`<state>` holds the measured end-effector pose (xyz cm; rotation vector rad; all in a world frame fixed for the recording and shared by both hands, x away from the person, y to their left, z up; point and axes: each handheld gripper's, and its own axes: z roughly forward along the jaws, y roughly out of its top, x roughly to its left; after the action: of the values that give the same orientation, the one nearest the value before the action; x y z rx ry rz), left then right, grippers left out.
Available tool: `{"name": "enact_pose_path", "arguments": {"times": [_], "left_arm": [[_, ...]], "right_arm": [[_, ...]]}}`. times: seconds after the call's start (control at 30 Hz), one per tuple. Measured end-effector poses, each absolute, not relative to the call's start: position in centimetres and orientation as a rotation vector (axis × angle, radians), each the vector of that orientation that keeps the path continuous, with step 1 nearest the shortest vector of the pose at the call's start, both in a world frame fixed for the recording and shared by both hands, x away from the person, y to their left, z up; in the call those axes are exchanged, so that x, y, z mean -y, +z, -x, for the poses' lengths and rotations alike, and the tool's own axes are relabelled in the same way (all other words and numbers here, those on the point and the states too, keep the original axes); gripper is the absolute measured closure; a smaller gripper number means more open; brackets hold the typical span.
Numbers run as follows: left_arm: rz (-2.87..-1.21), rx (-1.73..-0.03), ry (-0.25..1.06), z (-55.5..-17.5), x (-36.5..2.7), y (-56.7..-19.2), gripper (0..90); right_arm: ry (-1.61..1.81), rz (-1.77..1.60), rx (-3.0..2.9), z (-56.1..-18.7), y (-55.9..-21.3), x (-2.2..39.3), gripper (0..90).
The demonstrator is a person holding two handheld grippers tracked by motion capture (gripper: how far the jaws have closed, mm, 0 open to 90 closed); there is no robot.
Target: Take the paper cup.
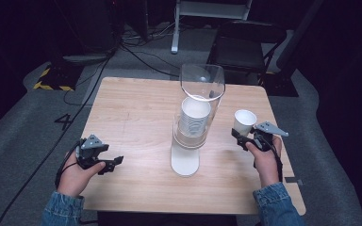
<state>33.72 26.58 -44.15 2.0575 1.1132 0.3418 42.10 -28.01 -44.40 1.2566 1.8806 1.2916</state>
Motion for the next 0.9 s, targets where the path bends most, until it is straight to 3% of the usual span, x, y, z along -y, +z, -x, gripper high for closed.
{"name": "enact_pose_path", "arguments": {"times": [0.9], "left_arm": [[-2.054, -1.146, 0.341, -32.8, -27.4, -44.7, 23.2]], "right_arm": [[1.107, -1.413, -1.955, -45.7, -47.8, 28.7, 33.4]]}}
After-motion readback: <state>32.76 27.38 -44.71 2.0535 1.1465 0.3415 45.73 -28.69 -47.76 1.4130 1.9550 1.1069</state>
